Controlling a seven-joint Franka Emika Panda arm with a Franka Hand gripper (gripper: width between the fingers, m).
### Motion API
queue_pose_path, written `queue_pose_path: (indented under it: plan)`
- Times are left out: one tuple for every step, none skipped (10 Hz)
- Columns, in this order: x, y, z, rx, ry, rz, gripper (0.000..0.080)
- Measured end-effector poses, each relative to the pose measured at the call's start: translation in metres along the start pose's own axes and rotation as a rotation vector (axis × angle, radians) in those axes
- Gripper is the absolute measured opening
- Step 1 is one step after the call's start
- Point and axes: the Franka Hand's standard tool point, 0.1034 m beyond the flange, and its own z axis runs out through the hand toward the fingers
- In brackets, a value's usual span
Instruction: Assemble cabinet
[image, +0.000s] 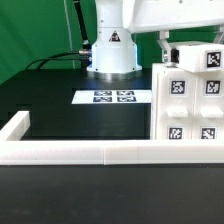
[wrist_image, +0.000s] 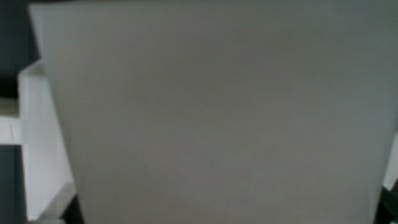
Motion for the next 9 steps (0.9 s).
queue_pose_path:
  plan:
    - [0.0002,-0.0004,0.0000,-0.001,0.008,0.081,0.0554]
    - [0.0001,-0.0005,0.0001,0.000,0.008,0.156,0.0554]
    - [-0.0002,-0.0007,0.0002,-0.001,0.008,0.258,0.0554]
    - [-0.0002,-0.0003,0.0003,-0.001,0.008,0.315,0.0554]
    - [-0.0002,-0.0002,0.0003,-0.001,0.008,0.340,0.0554]
    - [-0.0003,-0.0003,0.0004,0.000,0.008,0.415,0.0554]
    - [-0.0003,-0.0003,0.0006,0.001,0.007,0.448,0.0554]
    - [-0.0005,-0.0006,0.0009,0.001,0.007,0.519,0.0554]
    - [-0.0007,-0.0013,0.0013,0.003,0.005,0.569,0.0554]
